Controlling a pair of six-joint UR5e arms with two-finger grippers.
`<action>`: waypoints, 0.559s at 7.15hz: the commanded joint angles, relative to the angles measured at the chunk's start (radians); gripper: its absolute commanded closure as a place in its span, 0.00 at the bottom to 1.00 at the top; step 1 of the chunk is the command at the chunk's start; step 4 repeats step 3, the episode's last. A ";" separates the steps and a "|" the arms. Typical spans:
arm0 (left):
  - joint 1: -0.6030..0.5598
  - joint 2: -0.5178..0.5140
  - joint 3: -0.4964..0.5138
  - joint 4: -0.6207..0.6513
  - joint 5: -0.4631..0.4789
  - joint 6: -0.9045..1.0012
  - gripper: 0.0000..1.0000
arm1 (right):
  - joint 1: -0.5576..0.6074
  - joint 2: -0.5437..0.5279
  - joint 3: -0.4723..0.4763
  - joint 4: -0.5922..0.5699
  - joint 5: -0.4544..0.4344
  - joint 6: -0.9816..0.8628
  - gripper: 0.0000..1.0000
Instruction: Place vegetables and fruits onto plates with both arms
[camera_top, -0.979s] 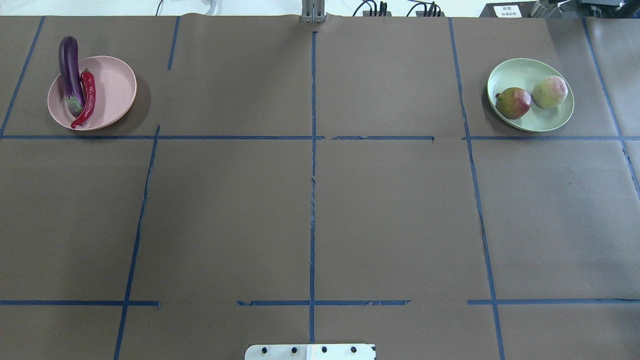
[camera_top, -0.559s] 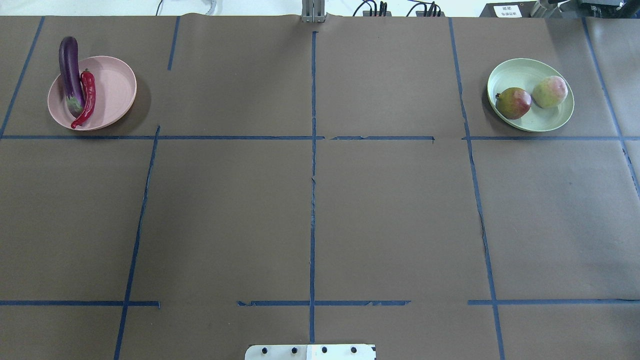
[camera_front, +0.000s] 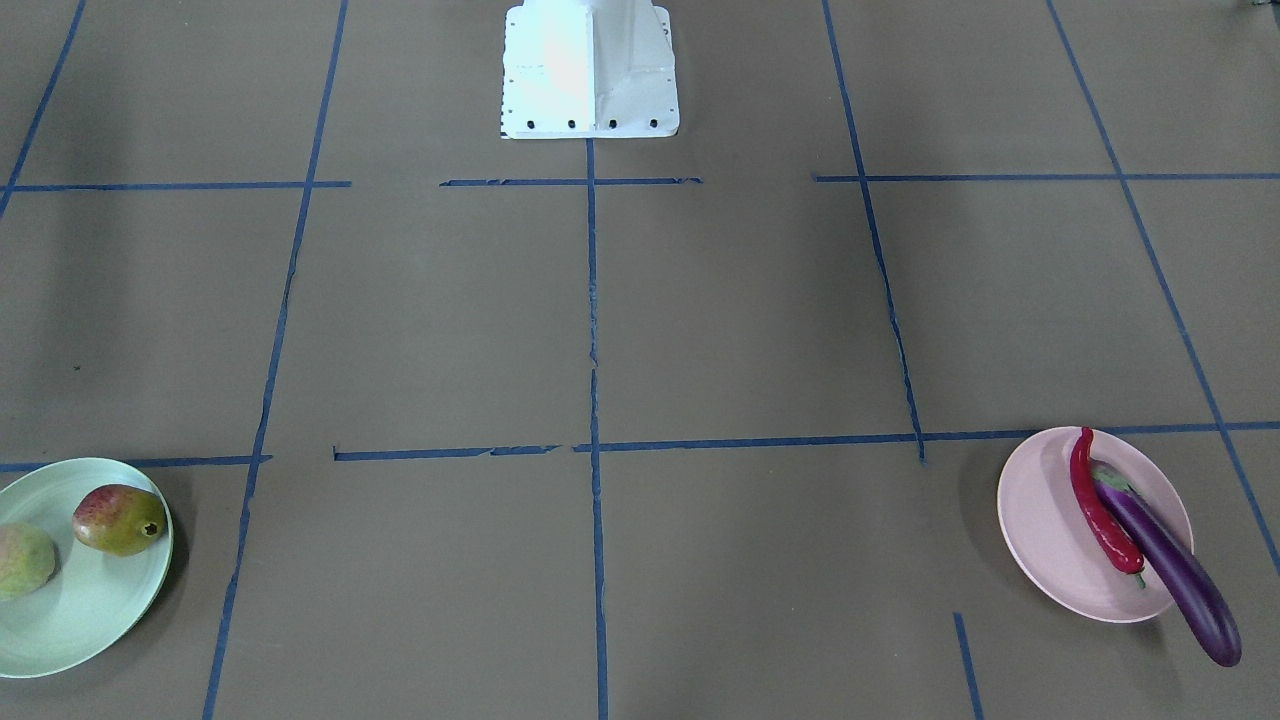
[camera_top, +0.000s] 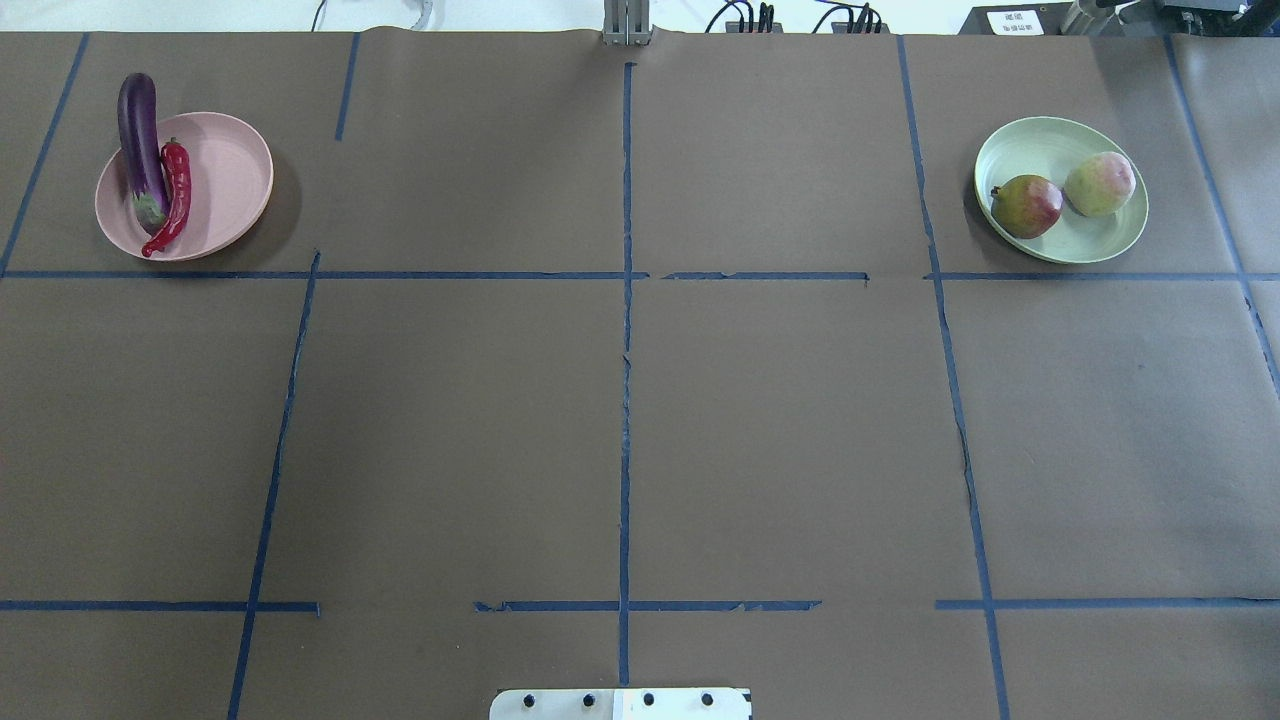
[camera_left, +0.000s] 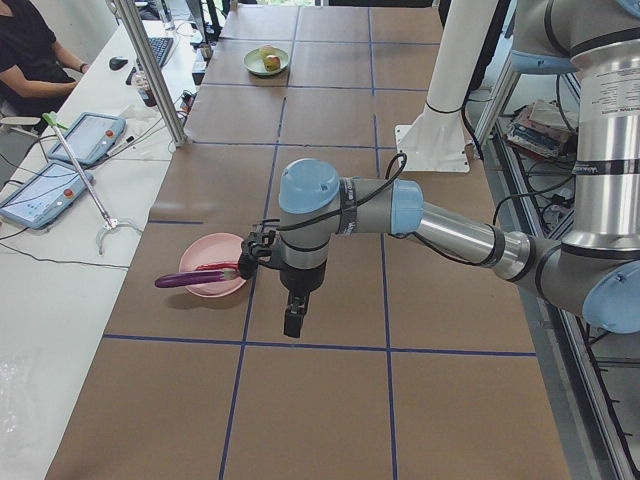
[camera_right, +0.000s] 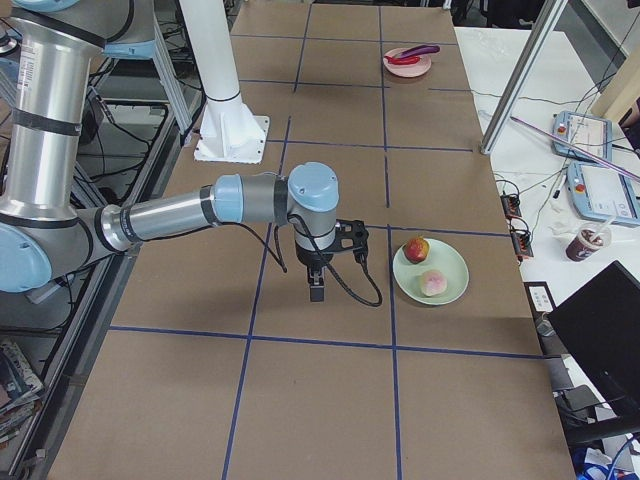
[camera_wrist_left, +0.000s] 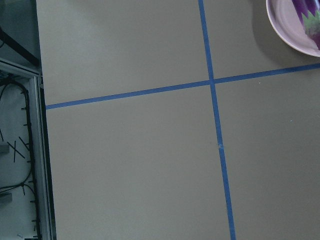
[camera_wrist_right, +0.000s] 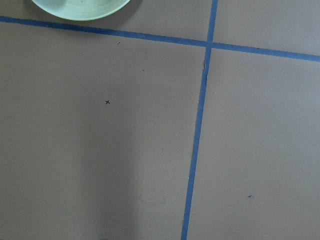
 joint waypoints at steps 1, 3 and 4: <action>-0.008 -0.009 -0.002 0.002 0.000 0.005 0.00 | 0.009 -0.002 -0.069 0.028 -0.001 -0.004 0.00; -0.008 -0.001 -0.010 0.006 -0.004 0.005 0.00 | 0.009 0.014 -0.093 0.044 0.010 -0.003 0.00; -0.008 -0.001 -0.010 0.006 -0.004 0.005 0.00 | 0.009 0.014 -0.093 0.044 0.010 -0.003 0.00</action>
